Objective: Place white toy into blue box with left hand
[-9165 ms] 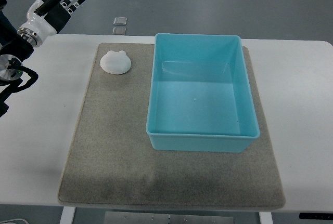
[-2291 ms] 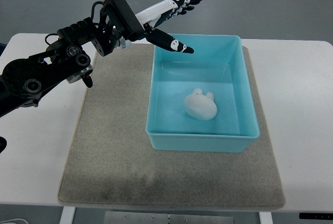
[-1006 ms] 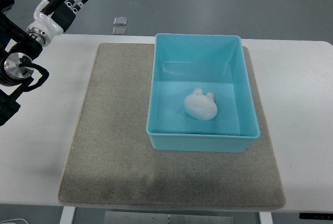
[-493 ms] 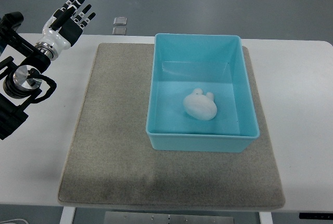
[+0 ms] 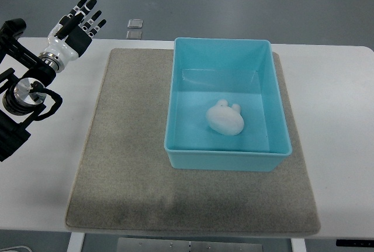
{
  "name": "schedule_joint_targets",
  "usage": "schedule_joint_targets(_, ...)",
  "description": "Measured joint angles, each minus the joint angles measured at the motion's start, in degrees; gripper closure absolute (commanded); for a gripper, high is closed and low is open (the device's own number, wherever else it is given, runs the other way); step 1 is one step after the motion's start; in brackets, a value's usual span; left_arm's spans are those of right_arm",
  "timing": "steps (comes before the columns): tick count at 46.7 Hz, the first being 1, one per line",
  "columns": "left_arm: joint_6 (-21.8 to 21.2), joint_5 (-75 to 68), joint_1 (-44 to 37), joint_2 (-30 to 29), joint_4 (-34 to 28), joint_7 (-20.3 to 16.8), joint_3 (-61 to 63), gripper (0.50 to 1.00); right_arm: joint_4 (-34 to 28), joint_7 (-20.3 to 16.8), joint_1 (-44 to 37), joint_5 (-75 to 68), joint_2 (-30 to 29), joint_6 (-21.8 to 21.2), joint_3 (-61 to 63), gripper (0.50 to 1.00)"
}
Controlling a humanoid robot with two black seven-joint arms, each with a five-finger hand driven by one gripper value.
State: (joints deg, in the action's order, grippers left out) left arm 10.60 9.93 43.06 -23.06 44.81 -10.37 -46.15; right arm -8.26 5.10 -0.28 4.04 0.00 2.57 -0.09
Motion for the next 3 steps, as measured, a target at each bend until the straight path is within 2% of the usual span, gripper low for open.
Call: schedule_joint_targets(3, 0.01, 0.00, -0.07, -0.13, 0.02, 0.00, 0.00, 0.504, -0.32, 0.00, -0.06, 0.01, 0.00, -0.12, 0.04, 0.564)
